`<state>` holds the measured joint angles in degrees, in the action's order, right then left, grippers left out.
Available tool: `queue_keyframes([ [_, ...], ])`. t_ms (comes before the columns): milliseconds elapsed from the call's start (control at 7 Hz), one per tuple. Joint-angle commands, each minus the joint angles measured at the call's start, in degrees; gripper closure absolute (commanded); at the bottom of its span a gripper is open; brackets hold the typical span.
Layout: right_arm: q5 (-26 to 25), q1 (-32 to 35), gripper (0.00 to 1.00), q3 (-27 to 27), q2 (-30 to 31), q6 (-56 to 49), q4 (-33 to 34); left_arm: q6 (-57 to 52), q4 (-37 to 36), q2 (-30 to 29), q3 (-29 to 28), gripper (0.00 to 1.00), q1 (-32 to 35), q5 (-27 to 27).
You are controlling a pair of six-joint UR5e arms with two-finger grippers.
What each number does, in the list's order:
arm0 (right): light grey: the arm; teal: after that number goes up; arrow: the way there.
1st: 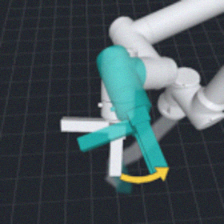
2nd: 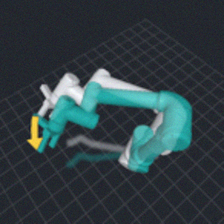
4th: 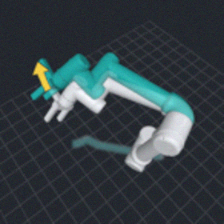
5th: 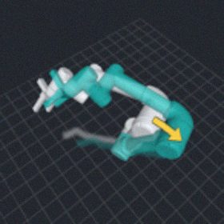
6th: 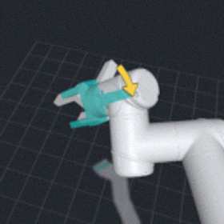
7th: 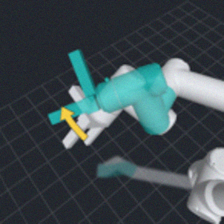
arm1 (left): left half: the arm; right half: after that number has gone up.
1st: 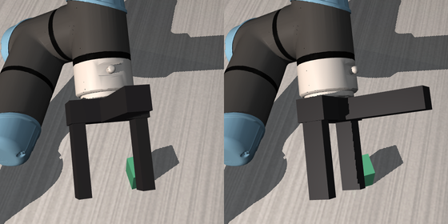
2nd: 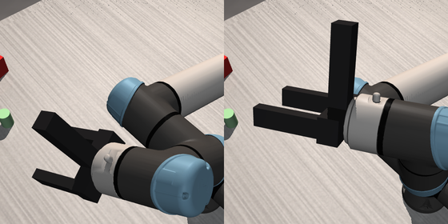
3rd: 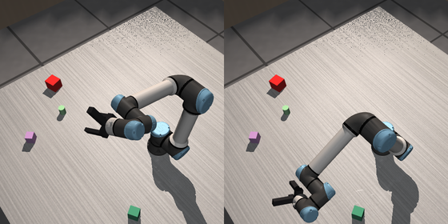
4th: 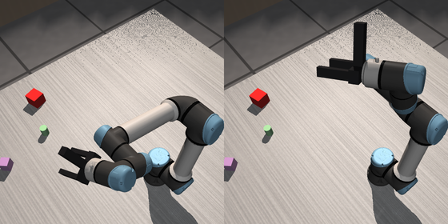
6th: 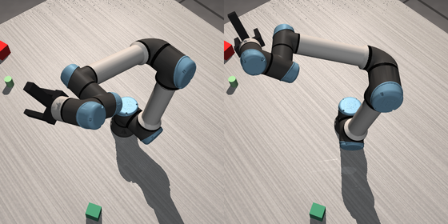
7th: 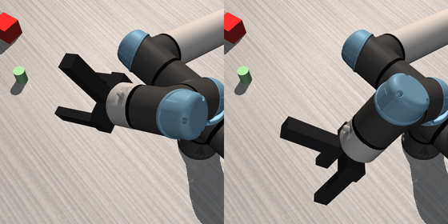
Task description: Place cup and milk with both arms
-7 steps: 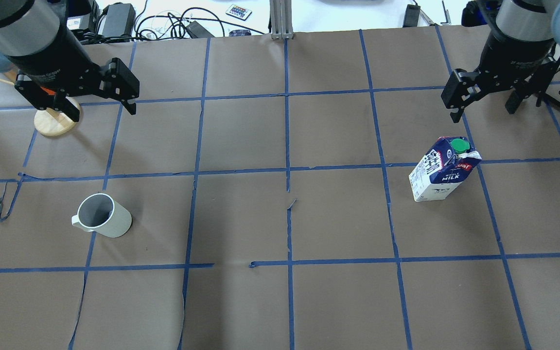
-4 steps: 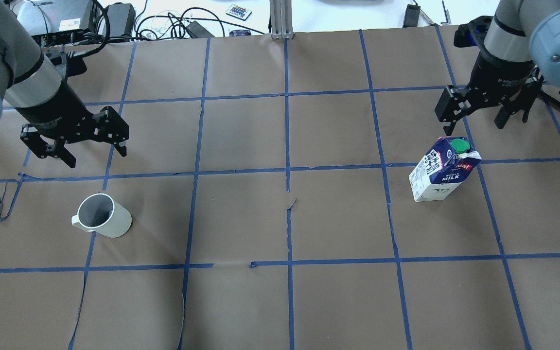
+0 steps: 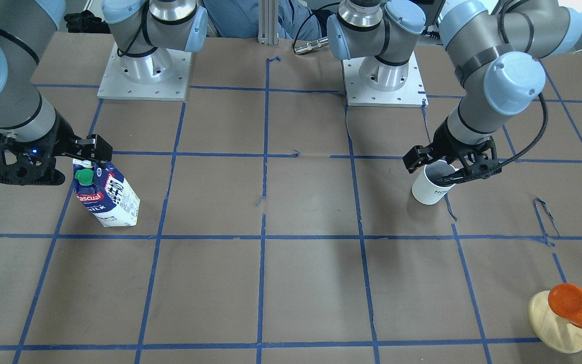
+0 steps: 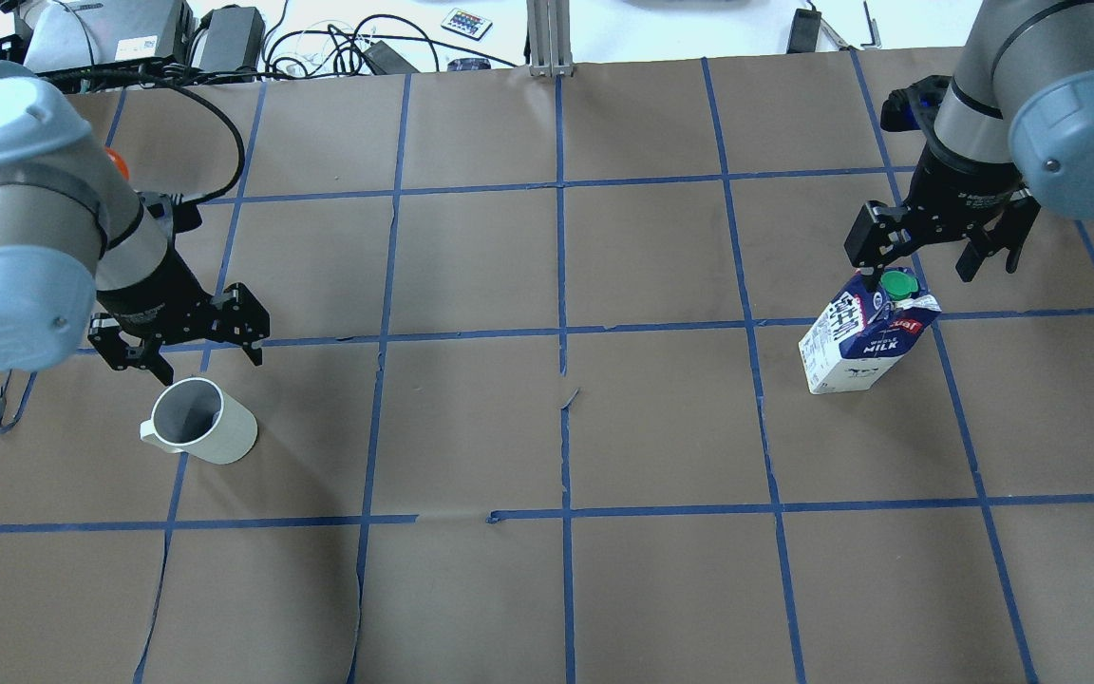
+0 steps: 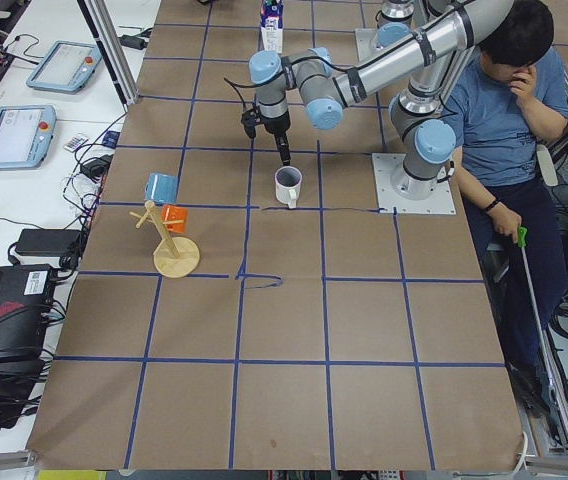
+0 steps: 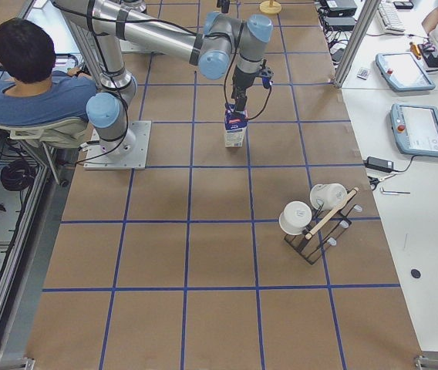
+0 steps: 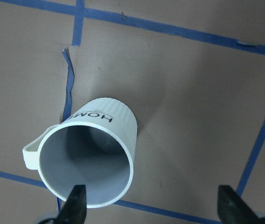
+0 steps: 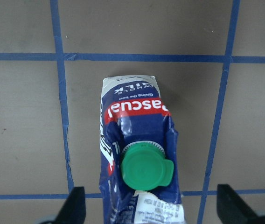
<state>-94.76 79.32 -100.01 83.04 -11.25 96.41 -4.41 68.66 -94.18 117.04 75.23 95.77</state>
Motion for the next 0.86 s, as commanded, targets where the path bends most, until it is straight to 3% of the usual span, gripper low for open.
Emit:
queue_keyframes([
  [0,0.4,-0.1,0.01,-0.1,-1.4,-0.3,2.5,-2.4,-1.3,-1.6,1.8,0.4,-1.7,0.0],
  [143,0.4,-0.1,0.05,-0.2,-1.7,-0.4,3.9,-2.4,-1.3,-1.8,1.8,0.78,-1.8,0.0],
  [286,0.4,-0.1,0.06,-0.2,-2.2,-0.4,4.4,-2.4,-1.4,-2.1,1.6,1.0,-1.8,0.0],
  [714,0.4,-0.1,0.13,-0.2,-2.2,-0.3,4.3,-2.6,-1.7,-2.2,0.6,1.0,-1.8,-0.1],
])
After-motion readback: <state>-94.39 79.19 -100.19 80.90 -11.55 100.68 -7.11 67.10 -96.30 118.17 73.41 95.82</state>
